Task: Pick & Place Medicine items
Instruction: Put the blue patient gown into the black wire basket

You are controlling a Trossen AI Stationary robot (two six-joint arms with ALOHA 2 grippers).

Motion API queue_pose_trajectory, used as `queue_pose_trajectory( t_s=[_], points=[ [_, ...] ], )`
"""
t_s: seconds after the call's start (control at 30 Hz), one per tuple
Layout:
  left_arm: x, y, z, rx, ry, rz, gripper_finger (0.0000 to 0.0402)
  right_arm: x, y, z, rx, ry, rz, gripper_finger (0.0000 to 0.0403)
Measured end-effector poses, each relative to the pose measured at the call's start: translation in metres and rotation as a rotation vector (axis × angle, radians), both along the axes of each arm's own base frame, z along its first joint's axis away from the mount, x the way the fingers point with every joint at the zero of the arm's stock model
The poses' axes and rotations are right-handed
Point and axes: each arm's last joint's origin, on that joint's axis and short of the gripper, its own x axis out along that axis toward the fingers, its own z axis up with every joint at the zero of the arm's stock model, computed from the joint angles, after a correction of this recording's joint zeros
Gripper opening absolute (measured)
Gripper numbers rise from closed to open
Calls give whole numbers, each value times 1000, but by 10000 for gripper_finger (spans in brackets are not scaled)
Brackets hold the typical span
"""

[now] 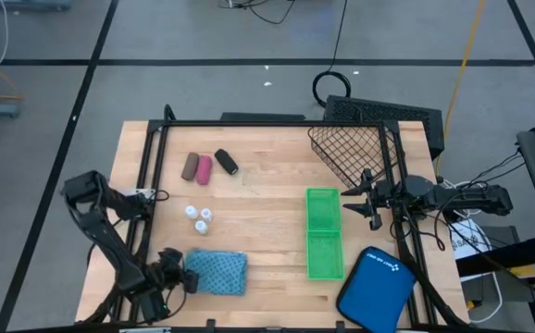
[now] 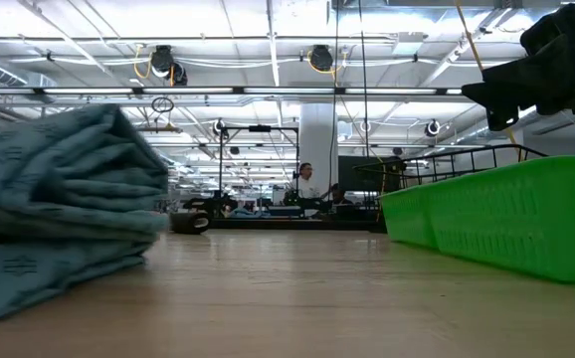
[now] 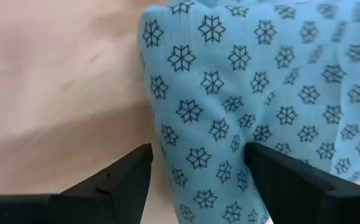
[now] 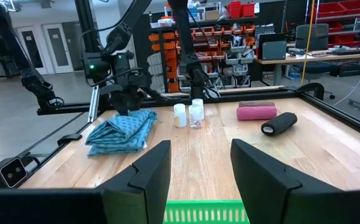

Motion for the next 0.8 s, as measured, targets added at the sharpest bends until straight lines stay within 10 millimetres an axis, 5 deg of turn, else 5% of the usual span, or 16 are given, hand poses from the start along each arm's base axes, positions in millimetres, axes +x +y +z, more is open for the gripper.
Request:
queue_pose_trajectory(
  t_s=[0.33,0.67,0.8],
  points=[
    [8,-9,-33,198,-157,-102,258,0,0,0,0,0,0,155],
    [13,-13,-57,349,-304,-141,101,0,0,0,0,0,0,155],
    [14,-14,-53,370,-349,-162,100,0,0,0,0,0,0,155]
  ],
)
